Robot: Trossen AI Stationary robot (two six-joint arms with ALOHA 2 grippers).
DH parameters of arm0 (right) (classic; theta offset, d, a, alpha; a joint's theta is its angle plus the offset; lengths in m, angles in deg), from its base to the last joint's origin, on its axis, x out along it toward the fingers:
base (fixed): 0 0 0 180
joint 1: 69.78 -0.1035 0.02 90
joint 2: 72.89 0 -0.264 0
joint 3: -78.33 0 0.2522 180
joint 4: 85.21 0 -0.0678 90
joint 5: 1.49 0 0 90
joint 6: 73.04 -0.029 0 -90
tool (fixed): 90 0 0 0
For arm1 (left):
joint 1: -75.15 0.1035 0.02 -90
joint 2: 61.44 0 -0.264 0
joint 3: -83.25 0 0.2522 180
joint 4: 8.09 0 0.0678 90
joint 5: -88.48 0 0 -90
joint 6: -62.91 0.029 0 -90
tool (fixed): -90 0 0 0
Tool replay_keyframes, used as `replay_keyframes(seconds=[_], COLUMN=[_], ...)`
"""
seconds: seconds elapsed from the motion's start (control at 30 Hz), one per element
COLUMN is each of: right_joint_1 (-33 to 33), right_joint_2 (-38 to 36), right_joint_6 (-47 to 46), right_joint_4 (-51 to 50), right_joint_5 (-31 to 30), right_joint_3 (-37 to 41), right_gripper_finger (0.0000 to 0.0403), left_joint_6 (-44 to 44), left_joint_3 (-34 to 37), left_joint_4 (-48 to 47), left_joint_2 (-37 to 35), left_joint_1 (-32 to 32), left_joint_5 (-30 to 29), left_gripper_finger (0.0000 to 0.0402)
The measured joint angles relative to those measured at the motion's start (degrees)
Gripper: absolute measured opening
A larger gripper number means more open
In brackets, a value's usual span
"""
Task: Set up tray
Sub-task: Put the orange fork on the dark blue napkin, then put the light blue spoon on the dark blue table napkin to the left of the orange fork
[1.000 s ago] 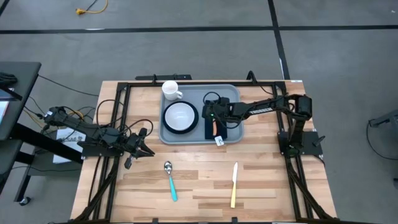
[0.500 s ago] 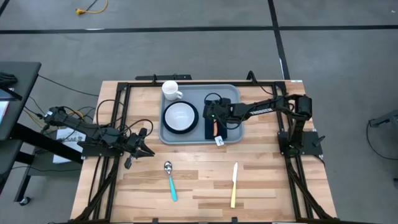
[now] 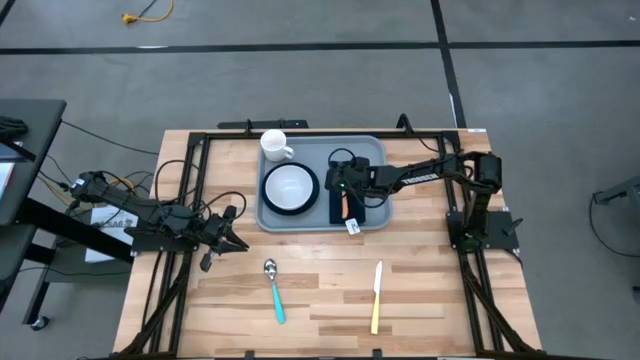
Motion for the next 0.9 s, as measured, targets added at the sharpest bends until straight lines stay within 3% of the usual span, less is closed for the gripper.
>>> replay_keyframes(seconds=[0.47,0.9], right_joint_1=[0.00,-0.11], right_joint_2=[0.00,0.02], right_joint_6=[-0.39,1.76], right_joint_4=[-0.28,-0.33], right_joint_5=[-0.02,-1.58], right_joint_3=[0.00,0.00], right_gripper_finger=[0.0006,0.0098], left_joint_6=[0.00,0.00], left_joint_3=[0.00,0.00], left_joint_4=[-0.02,-0.04], left_joint_2=[-0.01,0.01], left_joint_1=[0.00,0.00], left_joint_5=[0.02,0.02], left_gripper_finger=[0.0025,0.0025])
